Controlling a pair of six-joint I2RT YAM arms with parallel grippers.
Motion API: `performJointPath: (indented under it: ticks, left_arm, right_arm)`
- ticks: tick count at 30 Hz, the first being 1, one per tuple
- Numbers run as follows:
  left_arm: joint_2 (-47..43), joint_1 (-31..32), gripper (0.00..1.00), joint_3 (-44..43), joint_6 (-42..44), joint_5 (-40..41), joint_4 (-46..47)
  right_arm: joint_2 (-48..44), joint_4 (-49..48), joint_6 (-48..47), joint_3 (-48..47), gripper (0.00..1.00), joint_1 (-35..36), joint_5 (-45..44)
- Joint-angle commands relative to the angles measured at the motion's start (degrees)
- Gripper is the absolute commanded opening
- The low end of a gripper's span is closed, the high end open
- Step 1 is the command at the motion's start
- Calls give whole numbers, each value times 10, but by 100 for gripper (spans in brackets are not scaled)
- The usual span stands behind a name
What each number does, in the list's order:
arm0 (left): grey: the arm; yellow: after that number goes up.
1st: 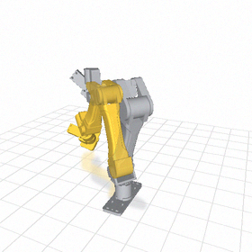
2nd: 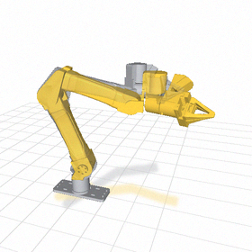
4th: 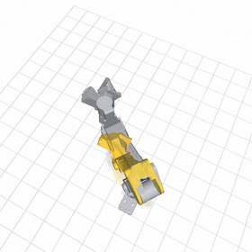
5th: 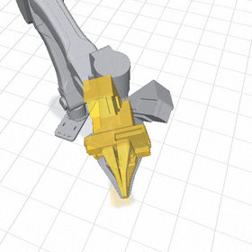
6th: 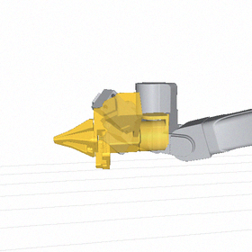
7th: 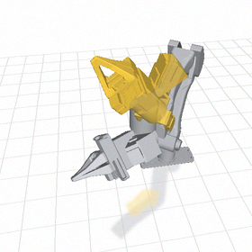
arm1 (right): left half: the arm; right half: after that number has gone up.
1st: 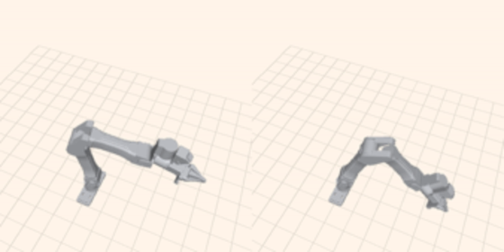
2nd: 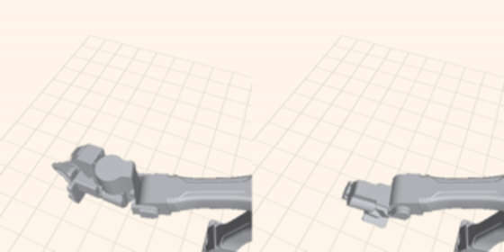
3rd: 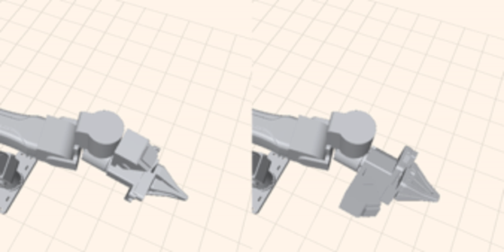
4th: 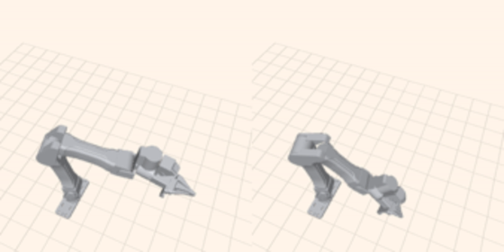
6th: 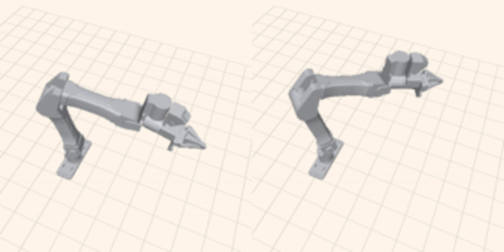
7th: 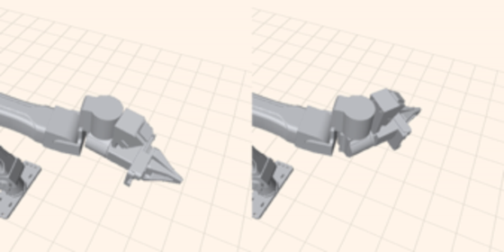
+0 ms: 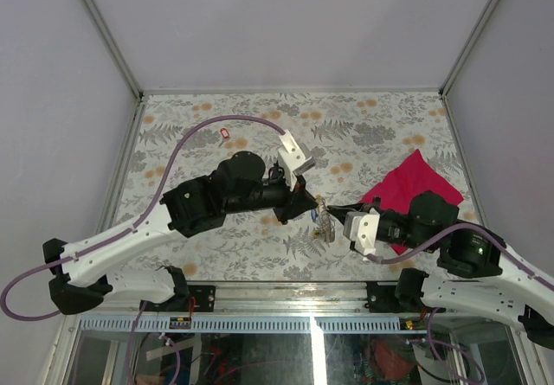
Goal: Put the keys on the keyring
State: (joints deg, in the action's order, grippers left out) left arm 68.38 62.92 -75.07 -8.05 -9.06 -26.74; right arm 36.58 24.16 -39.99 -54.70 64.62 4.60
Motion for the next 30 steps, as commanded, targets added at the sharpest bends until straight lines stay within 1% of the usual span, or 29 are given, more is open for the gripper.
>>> performJointPath:
  ticks: [1, 9, 13, 16, 21, 26, 30]
  left_arm:
    - [-31, -1, 14, 13, 15, -15, 56]
    - [-54, 0, 24, 38, 24, -26, 82]
    - [-60, -1, 27, 49, 36, -62, 107]
    - [-64, 1, 28, 64, 43, -89, 134]
    - [-71, 1, 29, 80, 52, -129, 178]
    - [-87, 0, 29, 101, 56, -140, 220]
    - [-96, 1, 29, 112, 56, -145, 240]
  right_arm:
    - [12, 61, 110, -66, 0, 5, 28]
    - [72, 208, 217, -174, 0, 4, 26]
    - [111, 263, 274, -227, 0, 4, 16]
    - [124, 276, 310, -248, 0, 5, 17]
    - [108, 234, 360, -226, 0, 4, 24]
    - [63, 145, 407, -173, 0, 4, 39]
    - [17, 49, 449, -115, 0, 4, 36]
